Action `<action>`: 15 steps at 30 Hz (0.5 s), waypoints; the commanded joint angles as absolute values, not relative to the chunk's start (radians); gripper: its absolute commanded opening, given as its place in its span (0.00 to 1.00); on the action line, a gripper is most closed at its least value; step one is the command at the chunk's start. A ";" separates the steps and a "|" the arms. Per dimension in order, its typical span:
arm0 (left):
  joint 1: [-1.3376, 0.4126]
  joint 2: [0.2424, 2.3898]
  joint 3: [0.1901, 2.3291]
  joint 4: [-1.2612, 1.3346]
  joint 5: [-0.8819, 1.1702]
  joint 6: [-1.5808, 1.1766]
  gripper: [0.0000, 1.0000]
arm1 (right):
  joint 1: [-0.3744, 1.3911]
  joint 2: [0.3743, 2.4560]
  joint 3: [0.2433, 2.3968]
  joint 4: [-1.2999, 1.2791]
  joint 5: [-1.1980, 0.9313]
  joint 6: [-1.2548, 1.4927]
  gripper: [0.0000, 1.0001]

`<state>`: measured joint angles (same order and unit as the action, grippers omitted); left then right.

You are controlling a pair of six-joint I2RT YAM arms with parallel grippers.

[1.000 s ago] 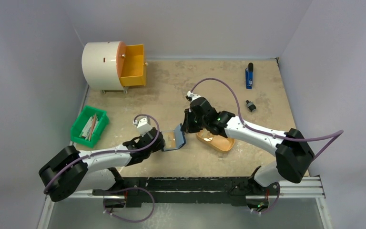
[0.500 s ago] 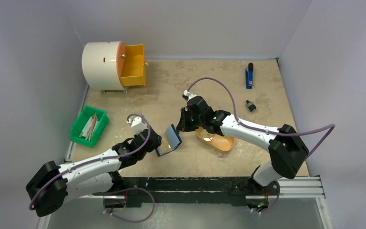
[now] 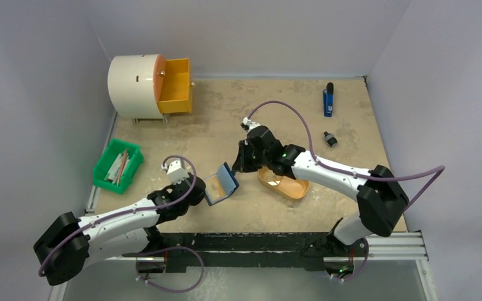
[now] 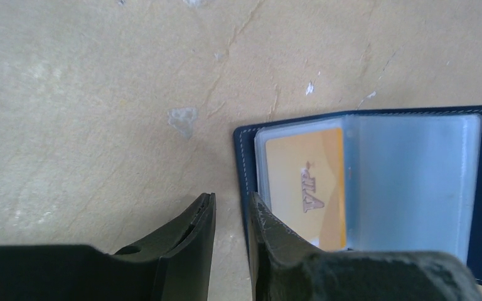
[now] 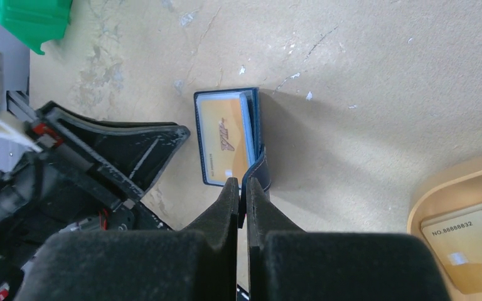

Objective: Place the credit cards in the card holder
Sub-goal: Close the card holder at the center of the board.

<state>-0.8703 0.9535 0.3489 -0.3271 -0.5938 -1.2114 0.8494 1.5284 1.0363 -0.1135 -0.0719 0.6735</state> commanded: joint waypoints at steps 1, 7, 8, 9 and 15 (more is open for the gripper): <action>-0.861 0.978 0.299 -0.132 -0.503 -1.211 0.25 | 0.847 1.472 1.020 -0.092 -0.063 0.682 0.00; -0.858 1.076 0.291 0.041 -0.435 -1.174 0.23 | 0.847 1.449 0.990 -0.058 -0.087 0.682 0.00; -0.858 1.100 0.294 0.063 -0.427 -1.168 0.23 | 0.847 1.452 0.988 -0.052 -0.105 0.681 0.00; -0.856 1.126 0.297 0.082 -0.419 -1.164 0.22 | 0.848 1.455 0.983 -0.042 -0.122 0.682 0.00; -0.853 1.242 0.310 0.170 -0.381 -1.161 0.19 | 0.848 1.488 0.959 0.045 -0.202 0.722 0.00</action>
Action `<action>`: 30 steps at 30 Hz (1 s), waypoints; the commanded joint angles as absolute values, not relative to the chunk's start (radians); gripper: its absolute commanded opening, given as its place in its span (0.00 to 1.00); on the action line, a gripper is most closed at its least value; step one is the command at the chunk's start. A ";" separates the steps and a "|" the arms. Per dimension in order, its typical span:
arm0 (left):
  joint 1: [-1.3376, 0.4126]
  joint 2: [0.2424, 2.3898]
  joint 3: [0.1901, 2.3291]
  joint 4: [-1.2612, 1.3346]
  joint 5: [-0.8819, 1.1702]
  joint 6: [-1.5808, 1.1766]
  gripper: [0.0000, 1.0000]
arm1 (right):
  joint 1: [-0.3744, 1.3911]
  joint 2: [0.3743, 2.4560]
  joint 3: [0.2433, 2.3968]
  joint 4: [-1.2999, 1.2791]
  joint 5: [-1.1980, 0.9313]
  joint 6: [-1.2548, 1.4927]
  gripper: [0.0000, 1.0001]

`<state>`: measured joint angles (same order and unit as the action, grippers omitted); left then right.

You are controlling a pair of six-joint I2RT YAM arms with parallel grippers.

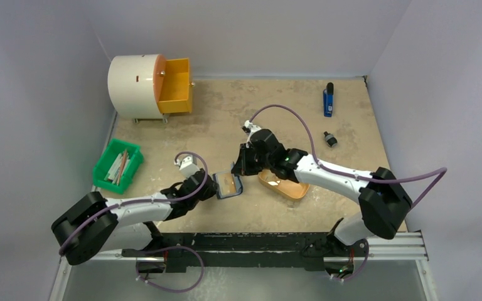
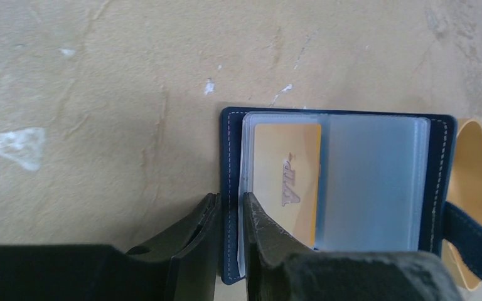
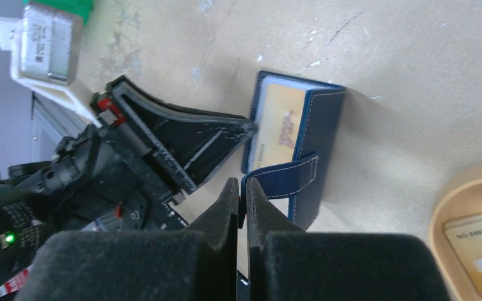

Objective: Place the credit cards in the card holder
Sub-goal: Close the card holder at the center of the board.

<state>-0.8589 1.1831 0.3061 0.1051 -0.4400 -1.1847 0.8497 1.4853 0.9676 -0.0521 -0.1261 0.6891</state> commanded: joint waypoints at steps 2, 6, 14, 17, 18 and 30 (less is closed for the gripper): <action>-0.854 1.258 0.310 0.186 -0.377 -1.164 0.19 | 0.848 1.506 0.959 0.079 -0.230 0.738 0.00; -0.854 1.266 0.310 0.194 -0.376 -1.163 0.18 | 0.848 1.548 0.963 0.133 -0.273 0.762 0.00; -0.852 1.209 0.302 0.128 -0.419 -1.177 0.19 | 0.853 1.619 0.966 0.178 -0.330 0.764 0.00; -0.852 1.158 0.286 0.088 -0.448 -1.186 0.20 | 0.853 1.641 0.968 0.182 -0.338 0.761 0.00; -0.851 1.143 0.280 0.075 -0.457 -1.190 0.21 | 0.853 1.650 0.970 0.185 -0.343 0.760 0.00; -0.851 0.926 0.278 -0.083 -0.529 -1.223 0.23 | 0.853 1.723 0.994 0.162 -0.335 0.730 0.00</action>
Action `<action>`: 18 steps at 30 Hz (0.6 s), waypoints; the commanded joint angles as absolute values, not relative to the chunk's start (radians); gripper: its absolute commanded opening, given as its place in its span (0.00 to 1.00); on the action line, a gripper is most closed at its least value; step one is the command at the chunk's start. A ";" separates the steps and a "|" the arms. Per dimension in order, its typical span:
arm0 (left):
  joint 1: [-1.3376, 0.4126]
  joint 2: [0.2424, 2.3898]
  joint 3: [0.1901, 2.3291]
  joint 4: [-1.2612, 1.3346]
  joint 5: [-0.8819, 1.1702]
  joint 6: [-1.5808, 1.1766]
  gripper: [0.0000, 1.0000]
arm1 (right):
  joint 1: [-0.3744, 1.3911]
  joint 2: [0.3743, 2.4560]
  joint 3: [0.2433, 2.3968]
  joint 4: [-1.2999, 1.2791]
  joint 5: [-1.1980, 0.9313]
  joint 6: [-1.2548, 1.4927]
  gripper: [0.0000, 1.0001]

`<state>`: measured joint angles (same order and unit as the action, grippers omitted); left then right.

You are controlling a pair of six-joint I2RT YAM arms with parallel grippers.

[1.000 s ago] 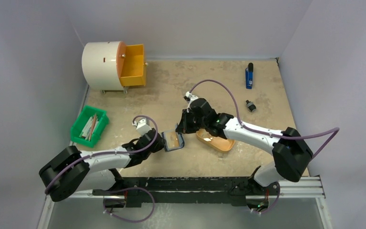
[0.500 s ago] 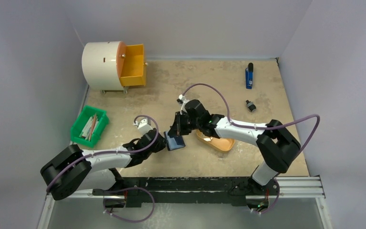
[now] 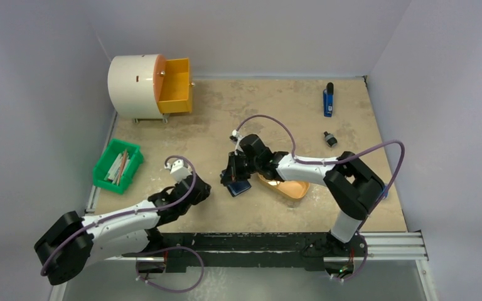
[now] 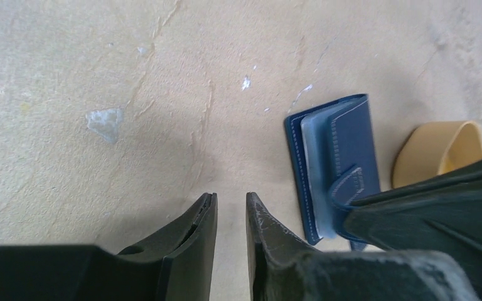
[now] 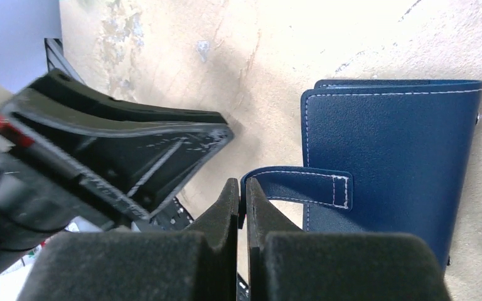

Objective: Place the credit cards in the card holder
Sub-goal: Close the card holder at the center of the board.

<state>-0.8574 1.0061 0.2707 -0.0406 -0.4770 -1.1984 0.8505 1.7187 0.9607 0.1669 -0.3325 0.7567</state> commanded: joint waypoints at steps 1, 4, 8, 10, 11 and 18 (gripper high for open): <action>-0.852 0.909 0.283 -0.089 -0.534 -1.223 0.25 | 0.853 1.728 0.996 0.157 -0.335 0.730 0.00; -0.851 0.881 0.304 -0.103 -0.546 -1.218 0.26 | 0.857 1.748 1.010 0.148 -0.340 0.722 0.00; -0.851 0.891 0.337 -0.133 -0.565 -1.211 0.29 | 0.871 1.778 1.048 0.112 -0.351 0.700 0.13; -0.851 0.895 0.347 -0.143 -0.571 -1.209 0.29 | 0.878 1.788 1.063 0.100 -0.358 0.692 0.26; -0.850 0.893 0.350 -0.149 -0.575 -1.210 0.29 | 0.882 1.790 1.070 0.093 -0.360 0.688 0.31; -0.850 0.846 0.369 -0.207 -0.616 -1.219 0.33 | 0.893 1.722 1.099 0.013 -0.341 0.648 0.60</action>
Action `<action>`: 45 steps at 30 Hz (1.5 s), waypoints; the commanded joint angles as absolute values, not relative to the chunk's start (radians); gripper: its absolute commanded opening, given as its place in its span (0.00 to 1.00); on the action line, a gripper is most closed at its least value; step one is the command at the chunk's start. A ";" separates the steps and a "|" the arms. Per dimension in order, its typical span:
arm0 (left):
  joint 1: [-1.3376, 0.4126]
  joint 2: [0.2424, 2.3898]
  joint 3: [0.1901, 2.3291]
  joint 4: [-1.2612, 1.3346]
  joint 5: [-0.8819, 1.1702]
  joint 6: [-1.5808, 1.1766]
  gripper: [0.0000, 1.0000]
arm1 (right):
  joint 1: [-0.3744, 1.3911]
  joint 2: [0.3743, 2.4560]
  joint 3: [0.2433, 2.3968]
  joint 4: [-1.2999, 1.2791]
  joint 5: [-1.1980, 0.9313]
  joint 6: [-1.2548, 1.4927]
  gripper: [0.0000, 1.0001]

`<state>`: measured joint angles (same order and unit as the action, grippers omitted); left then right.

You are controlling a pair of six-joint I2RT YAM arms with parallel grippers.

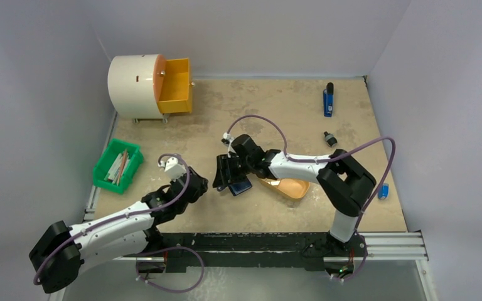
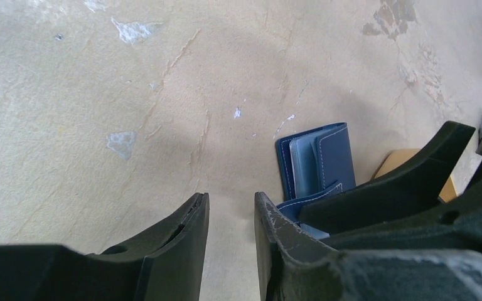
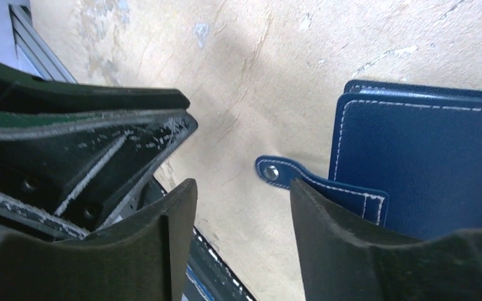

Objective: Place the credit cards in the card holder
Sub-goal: Close the card holder at the center of the board.

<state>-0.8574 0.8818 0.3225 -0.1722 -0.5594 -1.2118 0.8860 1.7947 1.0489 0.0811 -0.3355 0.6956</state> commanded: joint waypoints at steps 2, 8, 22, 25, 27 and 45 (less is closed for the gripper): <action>-0.851 0.834 0.376 -0.225 -0.630 -1.220 0.34 | 0.892 1.696 1.106 -0.026 -0.327 0.632 0.64; -0.850 0.817 0.388 -0.248 -0.646 -1.218 0.38 | 0.893 1.590 1.133 -0.155 -0.293 0.578 0.68; -0.850 0.860 0.388 -0.223 -0.638 -1.220 0.39 | 0.766 1.475 1.127 -0.340 -0.002 0.505 0.37; -0.851 0.879 0.388 -0.209 -0.628 -1.221 0.39 | 0.765 1.541 1.160 -0.338 -0.022 0.476 0.28; -0.851 0.882 0.388 -0.205 -0.623 -1.220 0.39 | 0.770 1.578 1.183 -0.316 -0.009 0.448 0.25; -0.851 0.882 0.365 -0.104 -0.547 -1.188 0.46 | 0.866 1.769 1.228 -0.302 -0.090 0.446 0.17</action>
<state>-0.8574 0.8730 0.3515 -0.1791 -0.5747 -1.2091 0.8536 1.7626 1.1942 -0.3084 -0.0742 0.4591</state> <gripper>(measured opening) 0.458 0.168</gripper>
